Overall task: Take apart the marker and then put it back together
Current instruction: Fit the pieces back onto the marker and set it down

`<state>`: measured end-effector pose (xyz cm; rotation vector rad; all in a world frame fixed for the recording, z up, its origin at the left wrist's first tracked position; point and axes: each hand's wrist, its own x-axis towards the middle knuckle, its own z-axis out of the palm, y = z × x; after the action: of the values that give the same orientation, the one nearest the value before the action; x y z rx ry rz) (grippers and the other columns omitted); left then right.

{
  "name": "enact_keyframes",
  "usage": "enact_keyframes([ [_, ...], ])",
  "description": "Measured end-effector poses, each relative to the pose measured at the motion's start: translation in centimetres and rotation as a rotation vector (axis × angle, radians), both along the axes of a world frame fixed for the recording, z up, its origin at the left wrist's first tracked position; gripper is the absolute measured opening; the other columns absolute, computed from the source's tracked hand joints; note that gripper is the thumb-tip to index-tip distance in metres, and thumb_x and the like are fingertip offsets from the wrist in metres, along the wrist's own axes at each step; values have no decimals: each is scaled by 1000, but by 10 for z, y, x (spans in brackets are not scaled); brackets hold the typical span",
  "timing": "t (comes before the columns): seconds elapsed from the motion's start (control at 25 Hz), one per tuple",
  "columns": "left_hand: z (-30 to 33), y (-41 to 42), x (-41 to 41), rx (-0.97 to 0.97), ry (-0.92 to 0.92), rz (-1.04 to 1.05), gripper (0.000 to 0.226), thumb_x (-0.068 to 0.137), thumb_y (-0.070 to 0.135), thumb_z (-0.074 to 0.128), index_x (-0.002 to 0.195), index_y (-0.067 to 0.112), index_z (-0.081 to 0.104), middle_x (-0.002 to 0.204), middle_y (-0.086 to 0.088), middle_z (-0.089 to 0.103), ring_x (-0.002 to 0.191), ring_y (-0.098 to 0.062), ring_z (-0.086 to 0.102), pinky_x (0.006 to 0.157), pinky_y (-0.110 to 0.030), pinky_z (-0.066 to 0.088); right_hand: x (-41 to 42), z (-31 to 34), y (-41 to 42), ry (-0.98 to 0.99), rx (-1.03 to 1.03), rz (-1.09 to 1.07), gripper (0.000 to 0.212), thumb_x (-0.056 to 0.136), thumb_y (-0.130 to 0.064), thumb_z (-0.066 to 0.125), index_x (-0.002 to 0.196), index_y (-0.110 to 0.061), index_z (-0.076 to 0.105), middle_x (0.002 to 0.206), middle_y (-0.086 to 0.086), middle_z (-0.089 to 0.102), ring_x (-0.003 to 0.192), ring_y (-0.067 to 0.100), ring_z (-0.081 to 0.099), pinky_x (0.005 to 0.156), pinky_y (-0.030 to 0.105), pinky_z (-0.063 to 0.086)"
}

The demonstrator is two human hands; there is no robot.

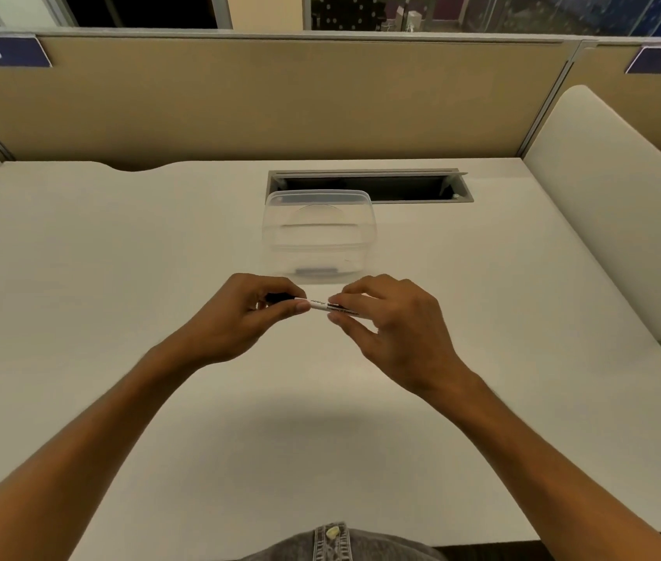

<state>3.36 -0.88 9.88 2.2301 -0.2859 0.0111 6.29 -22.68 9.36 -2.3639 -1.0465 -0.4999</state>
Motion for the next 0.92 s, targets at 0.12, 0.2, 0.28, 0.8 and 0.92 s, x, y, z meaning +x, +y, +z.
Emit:
enact_keyframes([
  [0.12, -16, 2, 2, 6, 54, -12, 24, 87, 41, 56, 90, 23, 72, 71, 22, 64, 67, -5, 54, 60, -13, 39, 1, -9, 4, 46, -76, 17, 9, 83, -25, 74, 89, -18, 74, 84, -2, 72, 69, 20, 62, 57, 28, 41],
  [0.2, -32, 4, 2, 9, 85, 20, 23, 86, 45, 57, 93, 27, 70, 78, 19, 67, 76, -4, 59, 66, -19, 44, 1, -20, 7, 88, -120, 3, 9, 85, -28, 72, 89, -20, 74, 84, -4, 72, 69, 20, 61, 57, 26, 35],
  [0.28, -52, 8, 1, -11, 124, 106, 37, 81, 55, 57, 108, 30, 65, 95, 17, 68, 92, -1, 61, 77, -25, 46, 0, -37, 12, 177, -154, -51, 13, 87, -32, 67, 92, -22, 74, 86, -5, 72, 72, 18, 61, 59, 24, 32],
  [0.8, -170, 30, -37, 670, 148, 327, 85, 82, 73, 8, 152, 25, 13, 162, 0, 8, 149, -18, 4, 119, -45, 8, 17, -125, 41, 715, -46, -534, 15, 83, -31, 62, 88, -24, 74, 83, -5, 73, 75, 20, 66, 59, 25, 41],
  [0.92, -175, 28, -39, 642, 124, 358, 80, 86, 71, 10, 152, 27, 12, 162, 2, 8, 149, -15, 3, 120, -44, 5, 21, -129, 48, 740, -43, -575, 12, 80, -28, 63, 85, -23, 72, 79, -3, 72, 72, 21, 65, 61, 26, 46],
])
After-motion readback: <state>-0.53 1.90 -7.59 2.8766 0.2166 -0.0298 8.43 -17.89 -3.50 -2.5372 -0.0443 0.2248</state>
